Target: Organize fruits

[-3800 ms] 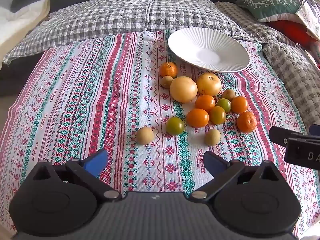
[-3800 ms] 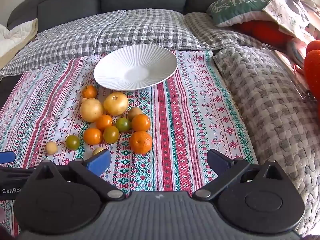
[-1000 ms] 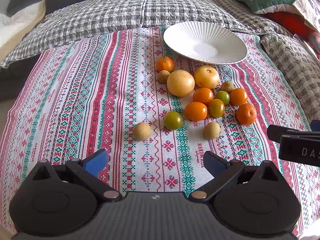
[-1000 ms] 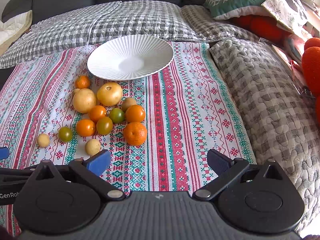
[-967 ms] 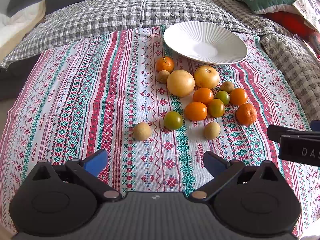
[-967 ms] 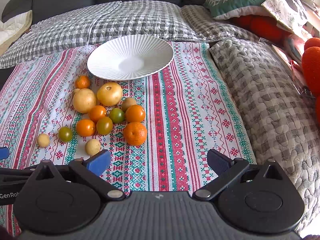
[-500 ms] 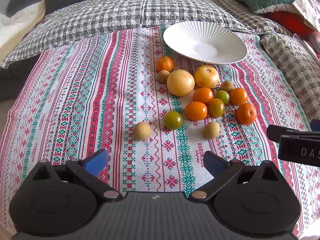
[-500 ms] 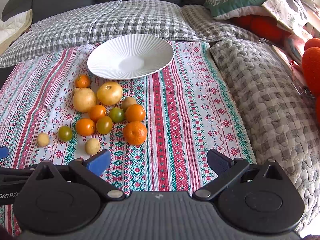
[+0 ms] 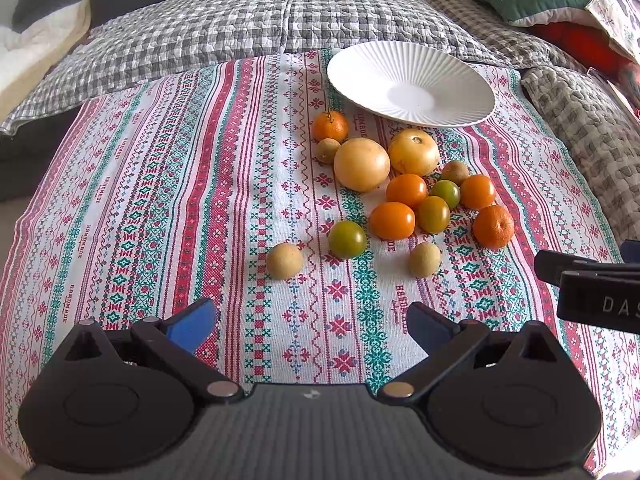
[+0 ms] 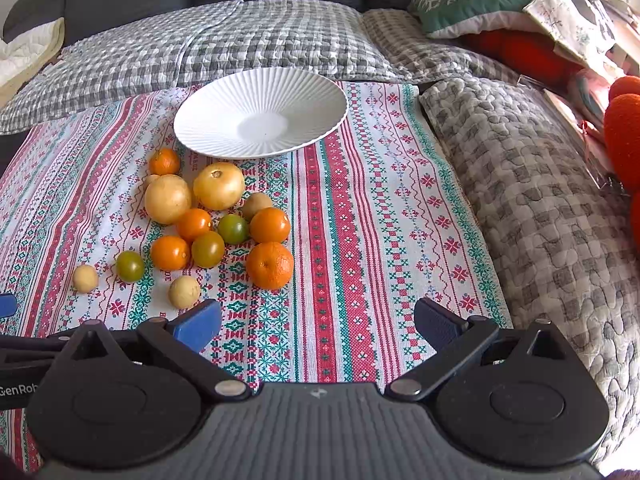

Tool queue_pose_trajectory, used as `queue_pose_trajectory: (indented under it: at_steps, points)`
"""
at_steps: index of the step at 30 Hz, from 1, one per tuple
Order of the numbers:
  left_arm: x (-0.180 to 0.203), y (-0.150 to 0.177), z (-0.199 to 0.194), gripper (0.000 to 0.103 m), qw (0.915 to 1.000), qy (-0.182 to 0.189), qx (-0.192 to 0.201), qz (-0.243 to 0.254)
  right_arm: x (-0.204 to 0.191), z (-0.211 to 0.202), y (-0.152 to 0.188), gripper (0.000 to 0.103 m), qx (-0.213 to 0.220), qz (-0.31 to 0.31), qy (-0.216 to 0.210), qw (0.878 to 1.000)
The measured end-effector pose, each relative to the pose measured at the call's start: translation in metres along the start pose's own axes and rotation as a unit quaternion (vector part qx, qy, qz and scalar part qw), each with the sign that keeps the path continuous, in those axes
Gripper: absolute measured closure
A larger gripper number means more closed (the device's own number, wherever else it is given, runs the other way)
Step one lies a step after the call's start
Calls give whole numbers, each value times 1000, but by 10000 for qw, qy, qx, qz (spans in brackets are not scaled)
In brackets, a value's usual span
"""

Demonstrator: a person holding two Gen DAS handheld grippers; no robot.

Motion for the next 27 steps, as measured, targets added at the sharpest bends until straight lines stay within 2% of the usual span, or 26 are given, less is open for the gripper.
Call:
queue_pose_trajectory:
  at_steps: [5,8,14,17,21,27]
  points:
    - [-6,-5,-1,6,9999,-118,67,-50,4,-1,-3,0,111,118,-49,9999]
    - [-12,-13,-2,6,9996,-216,171,-87,3,-3,-11,0,225,228,-224,9992]
    - [-17,-36,2,6,9988,-335,307,161,-7,-7,-35,0,482,259,-447,9975]
    - [-16,-48,7,6,9988,-269,339,237,-14,-4,-48,0,545,257,-700,9957]
    - [-11,-67,18,6,9981,-216,442,363,-25,10,-63,0,423,319,-1044,9931]
    - [-13,-91,43,6,9955,-216,768,508,-31,36,-84,1,329,764,-1595,9837]
Point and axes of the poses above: each gripper's, at about its wrist camera, not at the fingertips, and z roughly the way its jaws point, x to its right, y to its underside, the point moved 9 cm from there along z, roughly the way its jaws point, and after that the axes turned 5 degrees about z, right-handed, at the moved point
